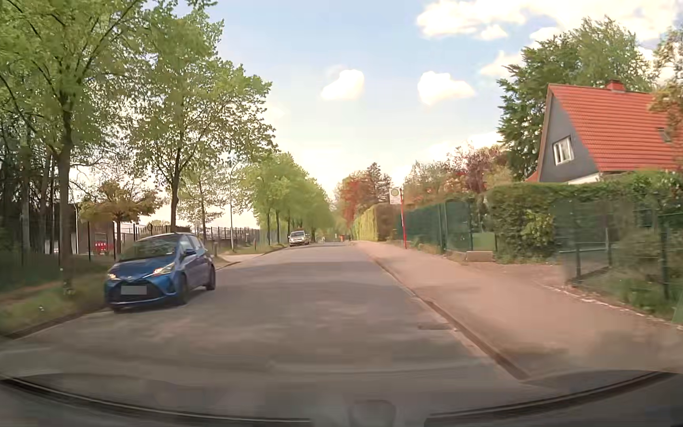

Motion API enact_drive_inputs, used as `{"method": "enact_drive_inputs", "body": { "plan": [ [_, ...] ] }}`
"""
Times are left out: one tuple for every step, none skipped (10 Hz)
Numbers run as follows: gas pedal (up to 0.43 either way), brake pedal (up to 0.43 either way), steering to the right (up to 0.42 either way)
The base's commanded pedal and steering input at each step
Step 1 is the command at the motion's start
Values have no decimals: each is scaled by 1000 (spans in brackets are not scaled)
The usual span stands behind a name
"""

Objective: Follow the waypoints while adhering to traffic rules and regulations

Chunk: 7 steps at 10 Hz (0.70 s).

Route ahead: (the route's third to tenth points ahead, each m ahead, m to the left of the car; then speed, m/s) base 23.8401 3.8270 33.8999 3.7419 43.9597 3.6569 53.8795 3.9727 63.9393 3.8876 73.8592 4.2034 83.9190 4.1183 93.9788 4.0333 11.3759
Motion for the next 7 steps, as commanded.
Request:
{"method": "enact_drive_inputs", "body": {
  "plan": [
    [118,0,-10],
    [118,0,-10],
    [118,0,-10],
    [118,0,-10],
    [118,0,-10],
    [118,0,-10],
    [118,0,-10]
  ]
}}
